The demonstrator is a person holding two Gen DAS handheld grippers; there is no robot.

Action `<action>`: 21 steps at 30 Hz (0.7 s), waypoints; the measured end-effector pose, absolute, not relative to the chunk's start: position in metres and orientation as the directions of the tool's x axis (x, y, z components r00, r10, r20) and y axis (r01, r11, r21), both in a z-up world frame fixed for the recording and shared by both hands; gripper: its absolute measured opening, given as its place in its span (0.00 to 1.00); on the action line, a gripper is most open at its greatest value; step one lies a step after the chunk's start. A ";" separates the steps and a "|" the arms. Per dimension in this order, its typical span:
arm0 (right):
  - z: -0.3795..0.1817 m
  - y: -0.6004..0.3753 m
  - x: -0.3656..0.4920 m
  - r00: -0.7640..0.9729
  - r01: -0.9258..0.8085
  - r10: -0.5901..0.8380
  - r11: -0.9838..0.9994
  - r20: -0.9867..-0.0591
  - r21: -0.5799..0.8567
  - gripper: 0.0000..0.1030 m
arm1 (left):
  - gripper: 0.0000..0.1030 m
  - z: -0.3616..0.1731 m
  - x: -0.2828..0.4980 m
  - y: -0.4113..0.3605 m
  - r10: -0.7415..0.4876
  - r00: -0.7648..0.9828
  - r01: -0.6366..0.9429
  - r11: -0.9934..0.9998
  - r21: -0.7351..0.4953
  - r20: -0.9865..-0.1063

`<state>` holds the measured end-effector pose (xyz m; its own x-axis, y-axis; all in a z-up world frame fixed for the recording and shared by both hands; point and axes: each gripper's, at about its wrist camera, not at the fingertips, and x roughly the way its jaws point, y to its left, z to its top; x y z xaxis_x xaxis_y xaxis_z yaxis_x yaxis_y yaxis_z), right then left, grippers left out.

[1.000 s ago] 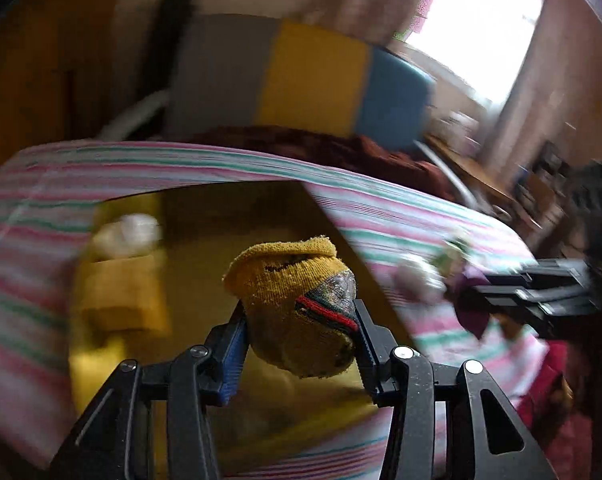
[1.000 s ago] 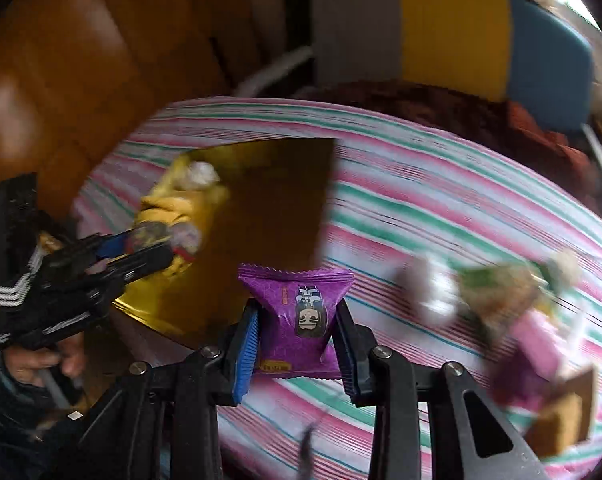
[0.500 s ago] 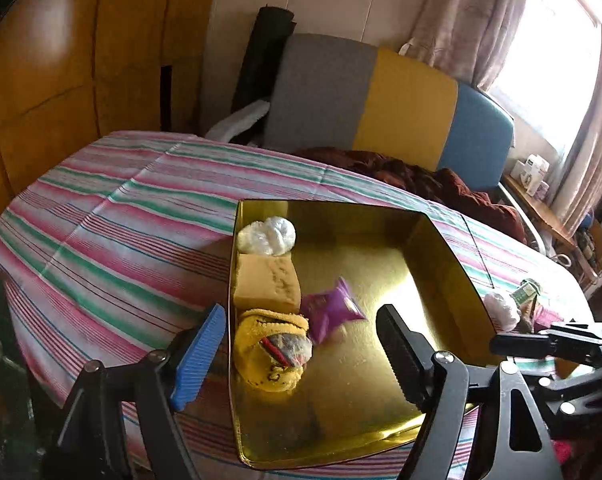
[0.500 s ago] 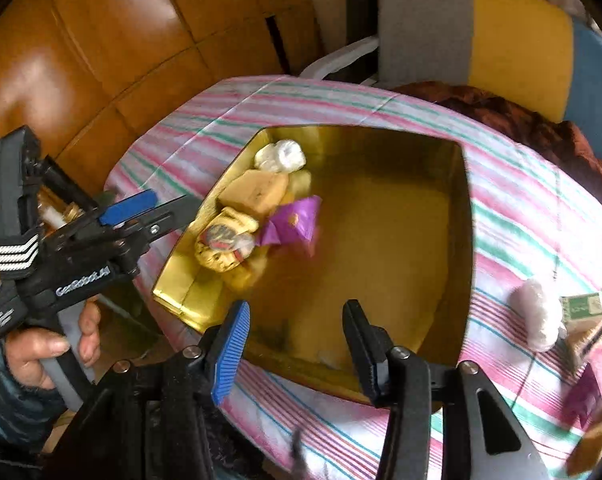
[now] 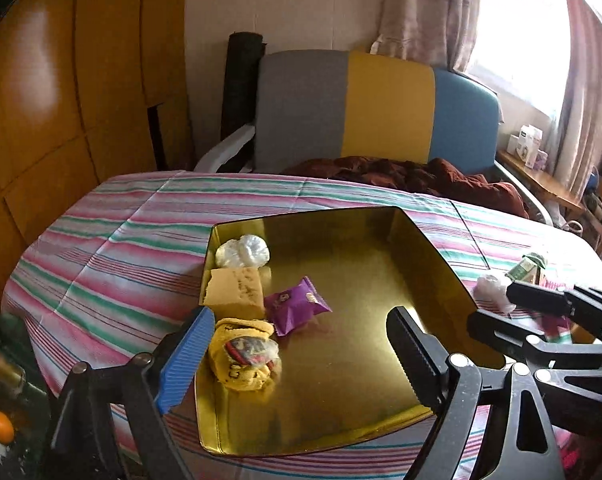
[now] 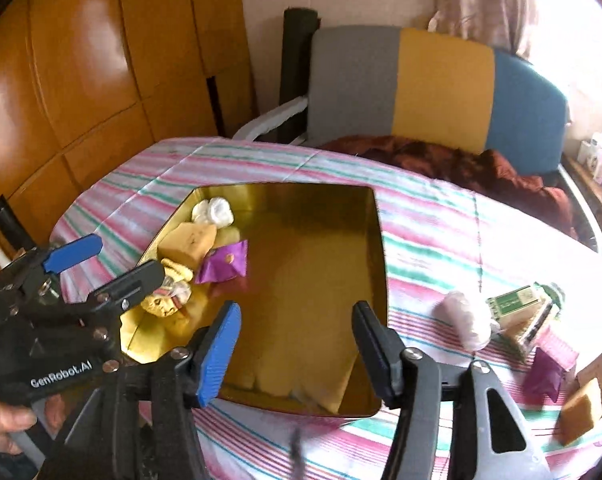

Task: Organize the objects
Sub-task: 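Place the sock bundle and purple packet into the gold tray, opening both tools, then move both tools back over the remaining pile of items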

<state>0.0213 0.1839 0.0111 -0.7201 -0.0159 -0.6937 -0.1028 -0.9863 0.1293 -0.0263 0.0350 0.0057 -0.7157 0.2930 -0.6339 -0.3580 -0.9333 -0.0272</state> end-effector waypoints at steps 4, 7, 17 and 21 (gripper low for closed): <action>0.013 0.190 0.024 -0.727 -0.125 0.008 -0.985 -0.686 0.122 0.61 | 0.86 0.011 -0.019 0.041 0.279 -0.738 -0.361 -0.933 0.011 -0.614; 0.014 0.196 0.027 -0.734 -0.148 0.023 -0.981 -0.679 0.128 0.61 | 0.86 0.013 -0.015 0.045 0.258 -0.755 -0.355 -0.934 0.045 -0.603; 0.011 0.218 0.037 -0.735 -0.209 0.061 -0.968 -0.675 0.141 0.61 | 0.86 0.022 -0.004 0.054 0.240 -0.789 -0.364 -0.924 0.116 -0.565; 0.011 0.228 0.040 -0.735 -0.229 0.072 -0.962 -0.674 0.146 0.61 | 0.86 0.022 -0.001 0.060 0.247 -0.785 -0.380 -0.916 0.126 -0.568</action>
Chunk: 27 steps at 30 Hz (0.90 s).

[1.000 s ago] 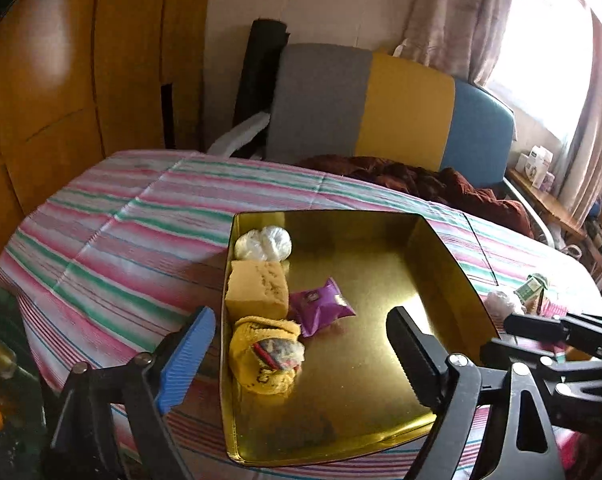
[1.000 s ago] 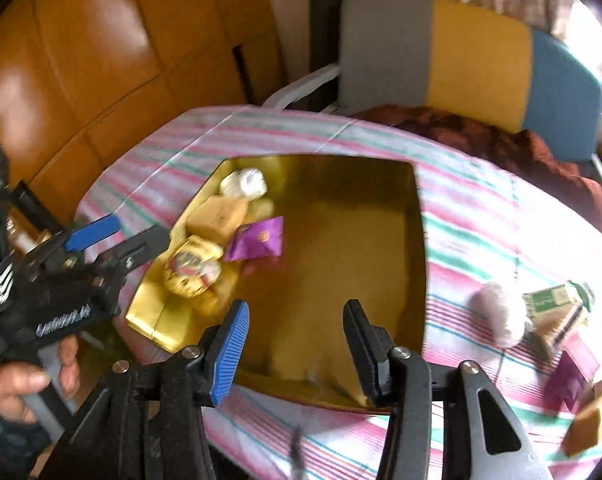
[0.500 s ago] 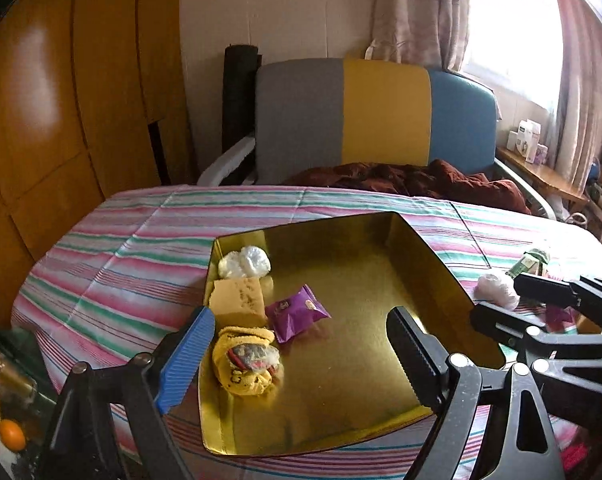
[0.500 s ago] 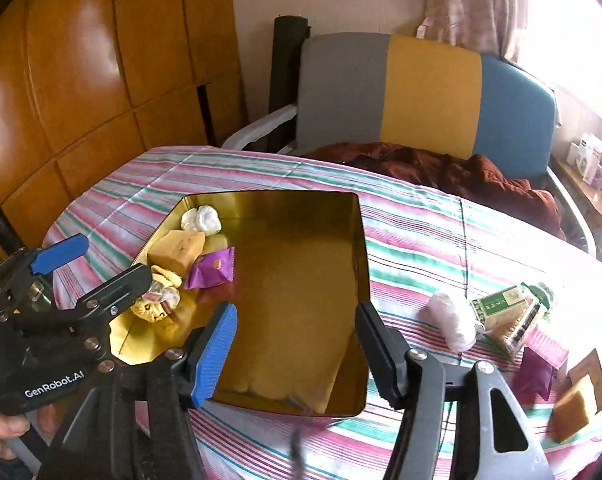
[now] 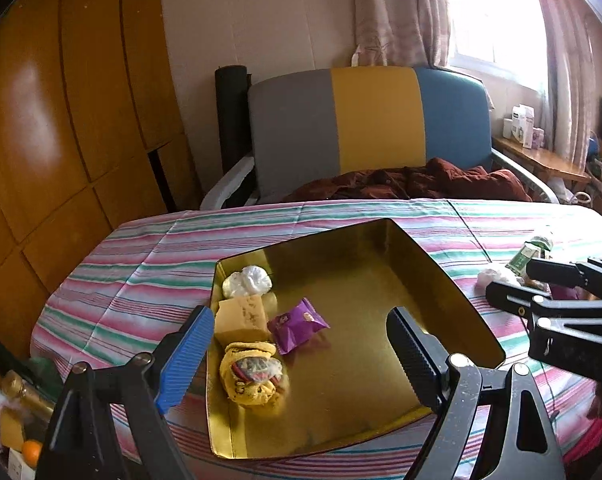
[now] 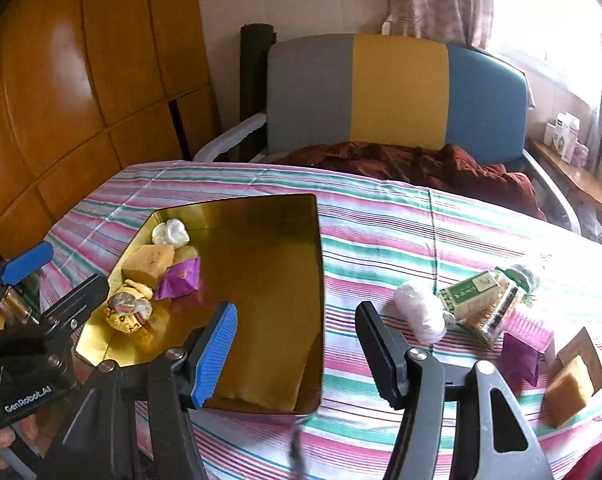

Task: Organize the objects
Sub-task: 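Move both tools back over the remaining pile of items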

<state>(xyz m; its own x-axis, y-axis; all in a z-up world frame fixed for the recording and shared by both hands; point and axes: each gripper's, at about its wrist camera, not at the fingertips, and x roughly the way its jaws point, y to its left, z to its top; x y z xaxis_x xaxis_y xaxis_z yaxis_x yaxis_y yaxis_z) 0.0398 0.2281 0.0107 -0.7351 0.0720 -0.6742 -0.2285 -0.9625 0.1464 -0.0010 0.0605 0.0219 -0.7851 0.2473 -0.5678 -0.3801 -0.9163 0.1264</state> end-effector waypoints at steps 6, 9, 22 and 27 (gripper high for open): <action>0.009 0.247 0.046 -0.730 -0.266 0.097 -0.952 -0.677 0.150 0.61 | 0.86 0.021 0.003 0.072 0.253 -0.781 -0.403 -0.902 0.152 -0.571; 0.007 0.258 0.049 -0.724 -0.292 0.112 -0.944 -0.680 0.156 0.61 | 0.86 0.020 0.005 0.078 0.256 -0.778 -0.416 -0.894 0.165 -0.574; 0.003 0.335 0.065 -0.683 -0.424 0.226 -0.897 -0.695 0.125 0.61 | 0.86 0.016 0.012 0.108 0.276 -0.765 -0.479 -0.847 0.228 -0.582; -0.002 0.375 0.070 -0.645 -0.475 0.295 -0.877 -0.705 0.067 0.61 | 0.86 0.012 0.012 0.123 0.287 -0.751 -0.507 -0.827 0.242 -0.594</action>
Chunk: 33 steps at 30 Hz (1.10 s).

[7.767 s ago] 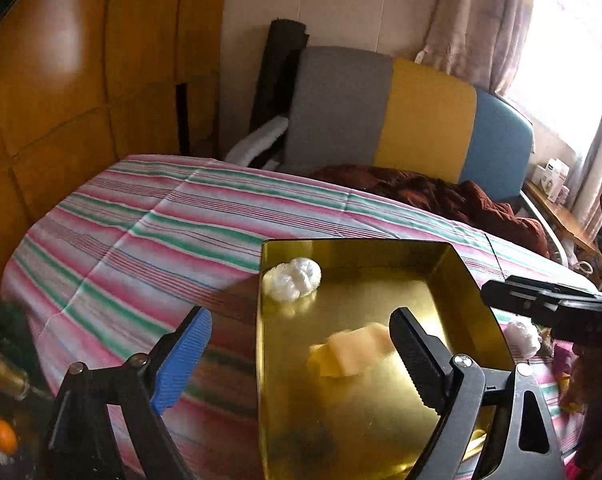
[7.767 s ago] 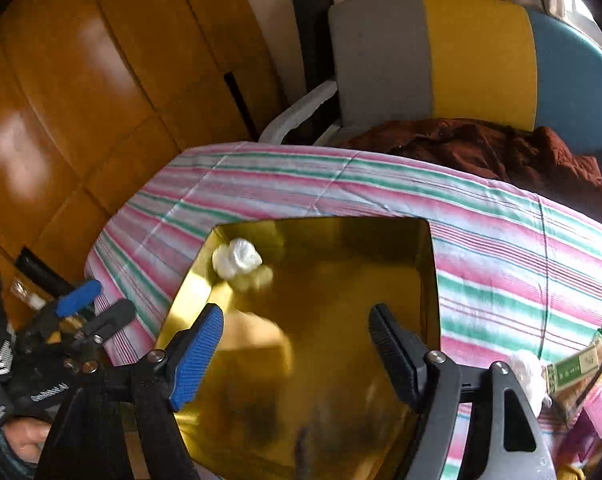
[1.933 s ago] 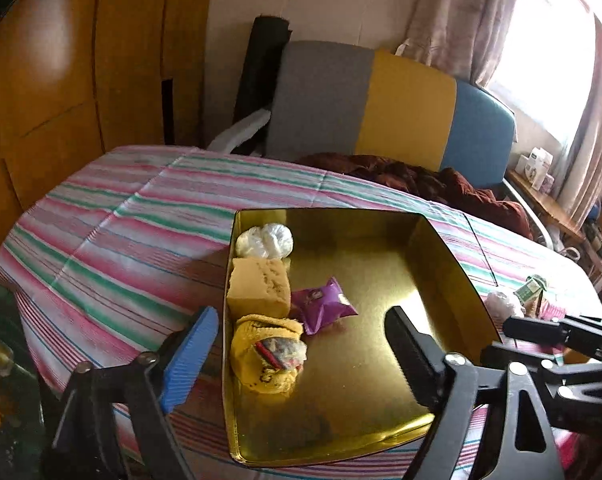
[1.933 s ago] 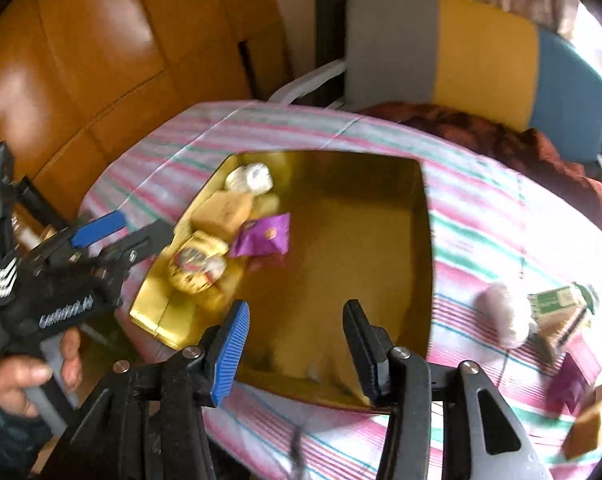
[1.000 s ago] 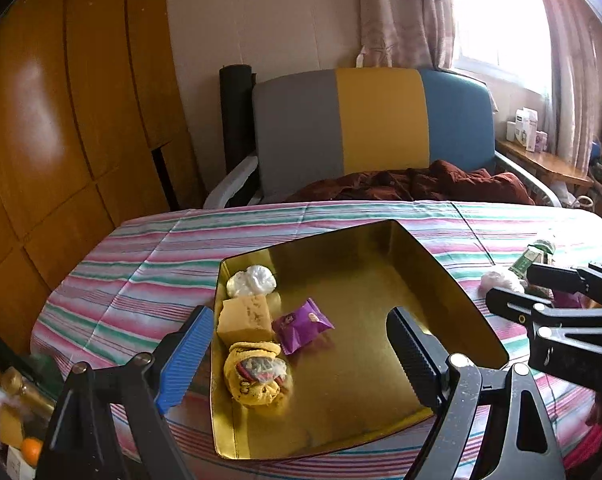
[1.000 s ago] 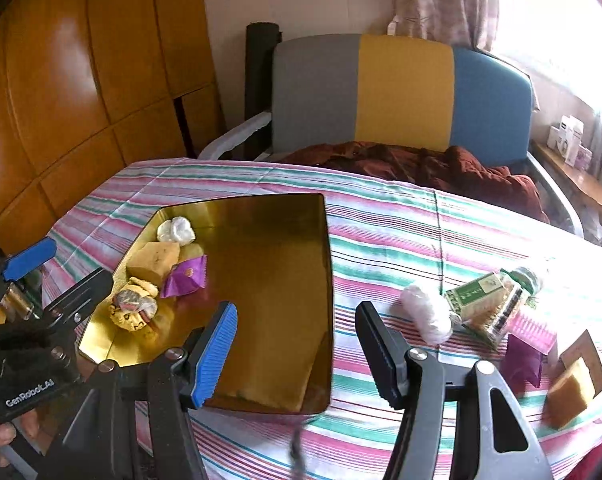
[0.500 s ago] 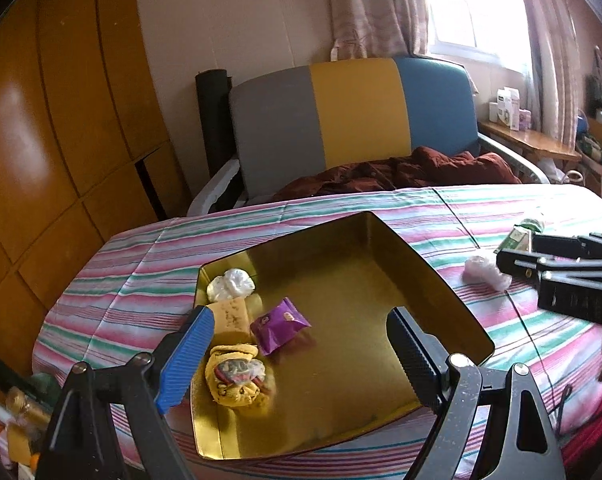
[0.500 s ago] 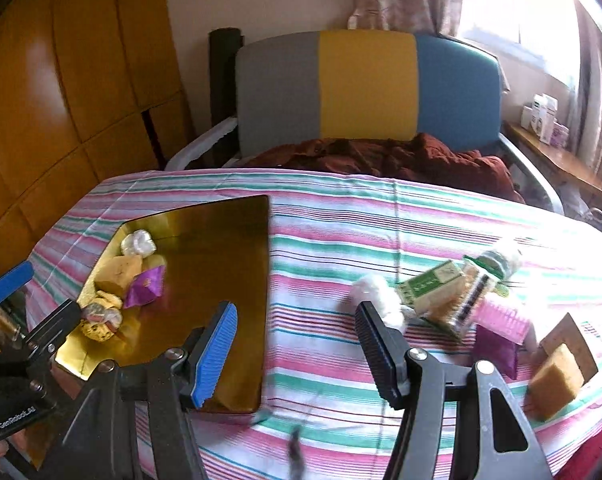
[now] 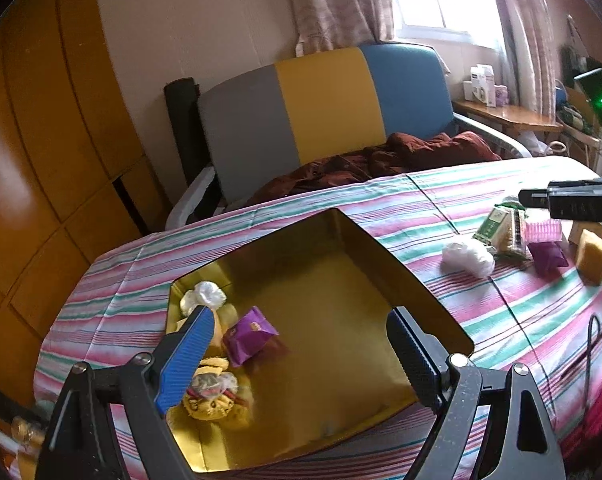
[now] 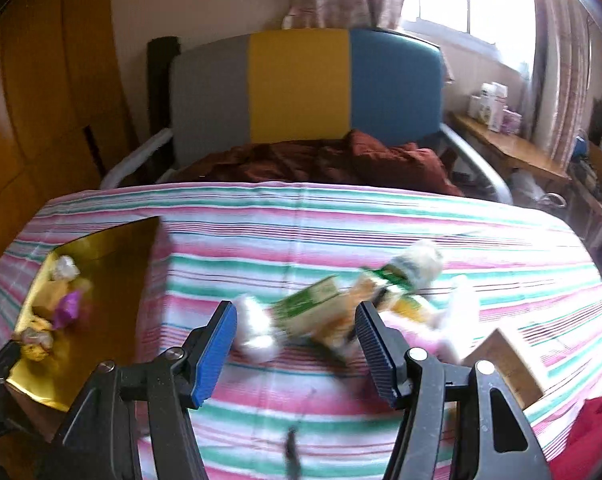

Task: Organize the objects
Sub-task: 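Move both tools back over the remaining pile of items, then grasp the white plastic bag bundle with left tool while right tool grasps the green box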

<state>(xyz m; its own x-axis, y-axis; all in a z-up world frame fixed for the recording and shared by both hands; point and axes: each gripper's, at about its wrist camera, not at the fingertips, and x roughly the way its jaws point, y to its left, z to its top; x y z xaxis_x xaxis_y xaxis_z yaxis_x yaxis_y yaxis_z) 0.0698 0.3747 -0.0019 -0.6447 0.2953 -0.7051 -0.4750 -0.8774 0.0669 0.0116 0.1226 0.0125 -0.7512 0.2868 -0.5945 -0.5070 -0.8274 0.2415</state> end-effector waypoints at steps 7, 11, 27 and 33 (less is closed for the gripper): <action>-0.027 0.433 0.082 -0.620 -0.546 0.263 -0.821 -0.739 0.166 0.61 | 0.86 0.006 0.009 0.151 0.318 -0.713 -0.571 -0.780 0.255 -0.626; -0.033 0.447 0.087 -0.633 -0.569 0.224 -0.784 -0.741 0.249 0.61 | 0.86 0.003 0.004 0.178 0.355 -0.677 -0.627 -0.737 0.253 -0.644; -0.035 0.467 0.096 -0.668 -0.584 0.173 -0.724 -0.724 0.367 0.61 | 0.83 -0.039 -0.023 0.315 0.429 -0.443 -0.865 -0.436 0.248 -0.787; -0.037 0.468 0.094 -0.671 -0.574 0.149 -0.724 -0.727 0.381 0.61 | 0.88 -0.061 -0.040 0.347 0.416 -0.357 -0.912 -0.351 0.214 -0.837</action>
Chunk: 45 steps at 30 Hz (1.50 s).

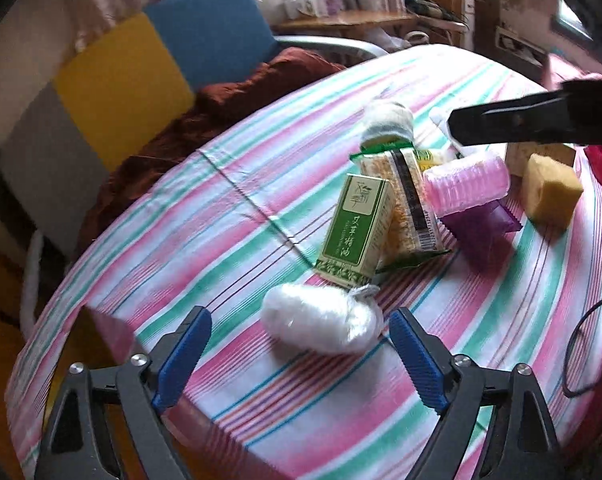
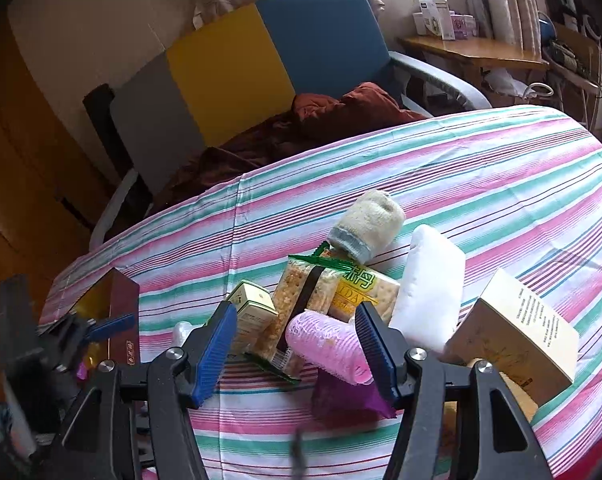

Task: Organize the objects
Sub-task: 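Grasp the white plastic bag bundle with left tool while right tool grasps the green box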

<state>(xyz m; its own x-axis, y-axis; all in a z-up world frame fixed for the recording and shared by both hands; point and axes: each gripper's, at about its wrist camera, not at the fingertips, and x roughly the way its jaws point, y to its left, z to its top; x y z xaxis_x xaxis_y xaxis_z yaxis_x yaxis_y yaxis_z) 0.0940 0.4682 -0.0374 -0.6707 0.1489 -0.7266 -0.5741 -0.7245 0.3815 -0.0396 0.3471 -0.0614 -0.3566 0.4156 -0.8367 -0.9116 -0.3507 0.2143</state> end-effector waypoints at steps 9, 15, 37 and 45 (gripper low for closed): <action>-0.042 0.465 0.090 -0.659 -0.568 0.133 -0.733 -0.740 0.374 0.61 | 0.58 -0.081 -0.050 0.363 0.413 -0.234 -0.946 -0.307 0.107 -0.880; -0.046 0.452 0.079 -0.631 -0.542 0.121 -0.775 -0.766 0.324 0.64 | 0.57 -0.056 -0.042 0.336 0.495 -0.240 -0.936 -0.347 0.063 -0.835; -0.088 0.415 -0.039 -0.486 -0.539 0.058 -0.805 -0.872 0.247 0.69 | 0.58 -0.017 -0.039 0.173 0.628 -0.268 -0.811 -0.556 -0.181 -0.731; -0.098 0.407 -0.042 -0.416 -0.544 0.151 -0.831 -0.897 0.112 0.39 | 0.59 -0.021 -0.047 0.135 0.622 -0.297 -0.754 -0.619 -0.223 -0.724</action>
<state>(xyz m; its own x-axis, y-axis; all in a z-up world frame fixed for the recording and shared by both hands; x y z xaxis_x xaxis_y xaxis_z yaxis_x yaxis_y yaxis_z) -0.0423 0.4069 -0.0985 -0.4163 0.1515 -0.8965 -0.5442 -0.8314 0.1123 -0.0467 0.1353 -0.0206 -0.2971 0.6224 -0.7241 -0.7535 -0.6186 -0.2225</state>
